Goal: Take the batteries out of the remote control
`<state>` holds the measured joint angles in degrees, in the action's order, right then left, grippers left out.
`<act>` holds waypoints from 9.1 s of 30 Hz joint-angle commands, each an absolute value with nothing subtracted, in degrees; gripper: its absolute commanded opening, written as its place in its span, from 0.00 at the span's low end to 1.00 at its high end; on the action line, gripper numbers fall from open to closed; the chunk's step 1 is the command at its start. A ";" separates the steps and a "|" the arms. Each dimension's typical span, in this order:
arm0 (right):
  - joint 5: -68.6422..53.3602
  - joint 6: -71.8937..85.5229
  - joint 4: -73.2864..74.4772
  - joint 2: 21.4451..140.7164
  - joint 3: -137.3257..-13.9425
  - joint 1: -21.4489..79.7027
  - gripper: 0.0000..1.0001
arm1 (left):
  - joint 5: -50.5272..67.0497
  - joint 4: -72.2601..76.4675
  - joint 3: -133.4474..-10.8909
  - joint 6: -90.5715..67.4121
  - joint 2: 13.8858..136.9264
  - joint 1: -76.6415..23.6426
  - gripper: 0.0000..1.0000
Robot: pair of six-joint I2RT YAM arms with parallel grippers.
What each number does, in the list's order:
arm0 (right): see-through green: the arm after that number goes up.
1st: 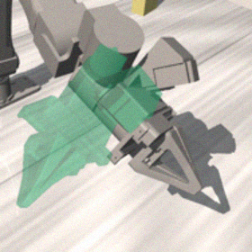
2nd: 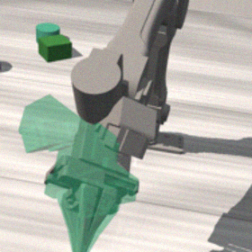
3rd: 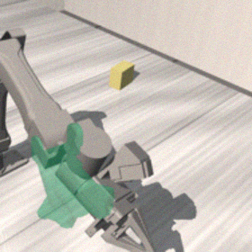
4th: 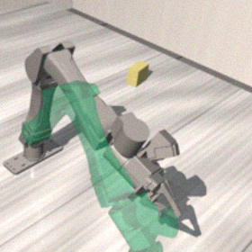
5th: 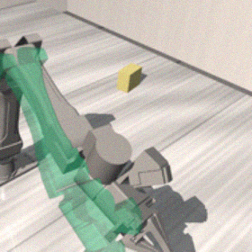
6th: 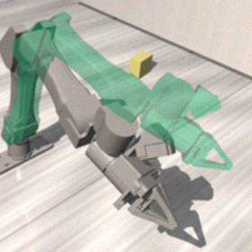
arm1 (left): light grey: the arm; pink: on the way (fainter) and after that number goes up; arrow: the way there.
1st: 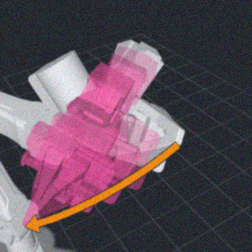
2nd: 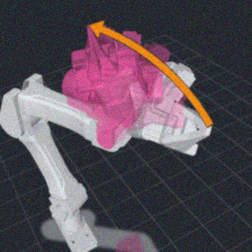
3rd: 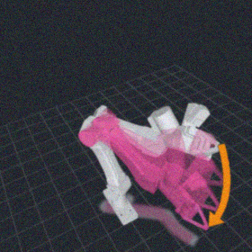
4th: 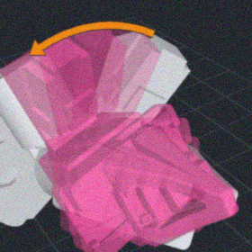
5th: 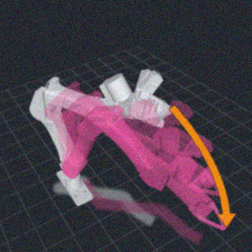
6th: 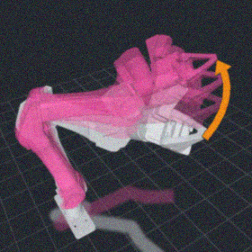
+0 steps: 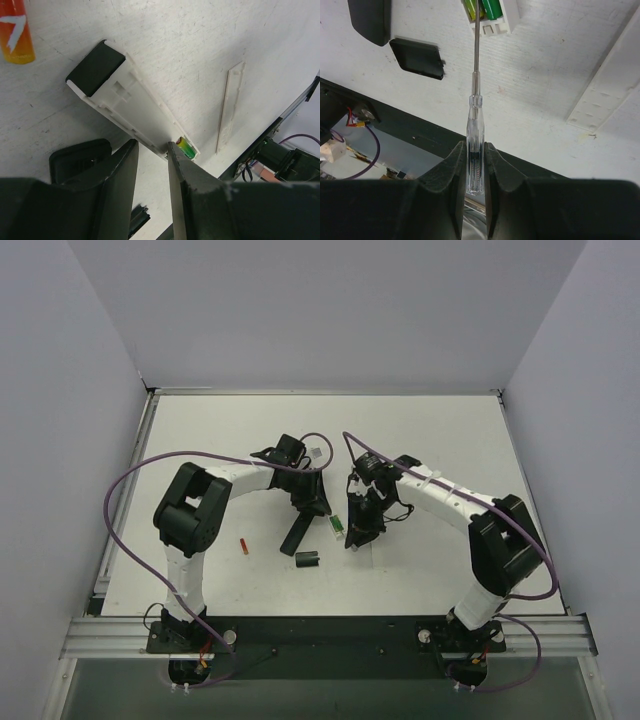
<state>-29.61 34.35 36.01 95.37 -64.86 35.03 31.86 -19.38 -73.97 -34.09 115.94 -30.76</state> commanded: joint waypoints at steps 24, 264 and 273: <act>-20.83 45.18 36.21 100.28 -71.81 37.71 0.00 | 35.41 -14.07 -70.66 -35.60 116.28 -32.08 0.35; -15.82 14.94 30.85 86.57 -69.17 35.77 0.00 | 39.11 -6.59 -66.36 -47.28 111.00 -31.29 0.41; -11.61 14.33 32.34 88.68 -70.40 37.62 0.00 | 37.44 -7.64 -69.69 -47.73 111.80 -30.59 0.40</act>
<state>-14.85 14.90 29.28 88.38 -67.83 36.69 38.96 -8.67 -66.22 -47.83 112.71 -31.14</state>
